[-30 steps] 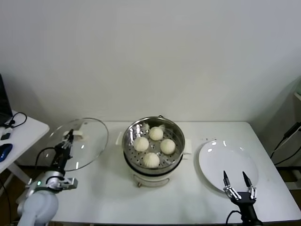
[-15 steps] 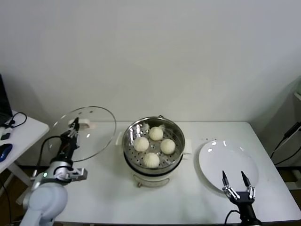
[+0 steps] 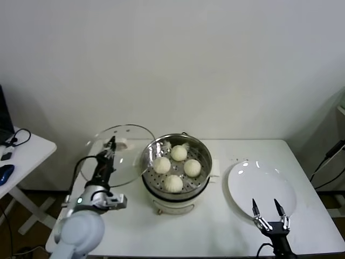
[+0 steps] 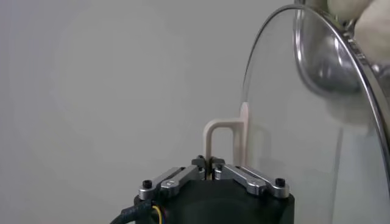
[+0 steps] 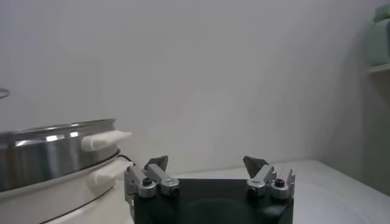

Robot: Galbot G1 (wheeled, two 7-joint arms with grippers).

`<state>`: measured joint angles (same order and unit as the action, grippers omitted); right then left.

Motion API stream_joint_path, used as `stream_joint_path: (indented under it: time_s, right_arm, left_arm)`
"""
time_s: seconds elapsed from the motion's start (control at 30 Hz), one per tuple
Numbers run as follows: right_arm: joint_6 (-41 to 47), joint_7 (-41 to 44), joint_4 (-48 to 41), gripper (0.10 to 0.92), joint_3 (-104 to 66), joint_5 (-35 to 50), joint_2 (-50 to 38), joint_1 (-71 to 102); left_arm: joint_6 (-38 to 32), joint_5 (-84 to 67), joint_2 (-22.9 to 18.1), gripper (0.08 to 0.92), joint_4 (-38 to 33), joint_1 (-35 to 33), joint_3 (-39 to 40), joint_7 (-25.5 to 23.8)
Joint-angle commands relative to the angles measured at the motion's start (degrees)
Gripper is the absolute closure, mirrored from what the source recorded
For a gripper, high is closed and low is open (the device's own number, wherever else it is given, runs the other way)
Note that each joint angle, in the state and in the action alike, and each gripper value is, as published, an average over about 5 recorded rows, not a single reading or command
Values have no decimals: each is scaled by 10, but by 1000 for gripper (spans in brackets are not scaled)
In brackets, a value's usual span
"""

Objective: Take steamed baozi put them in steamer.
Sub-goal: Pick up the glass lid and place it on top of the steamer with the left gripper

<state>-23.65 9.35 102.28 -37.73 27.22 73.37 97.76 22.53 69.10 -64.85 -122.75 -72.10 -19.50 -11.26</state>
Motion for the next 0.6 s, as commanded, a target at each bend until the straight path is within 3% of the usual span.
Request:
stream_joint_path:
  time_s: [0.03, 0.6]
  right_arm:
    - [1, -2, 0, 203, 0, -7, 0, 1]
    - [-1, 0, -6, 203, 0, -8, -1, 3]
  left_arm:
    - [30, 70, -50, 867, -2, 40, 128, -38]
    - [49, 142, -149, 867, 54, 96, 218, -51]
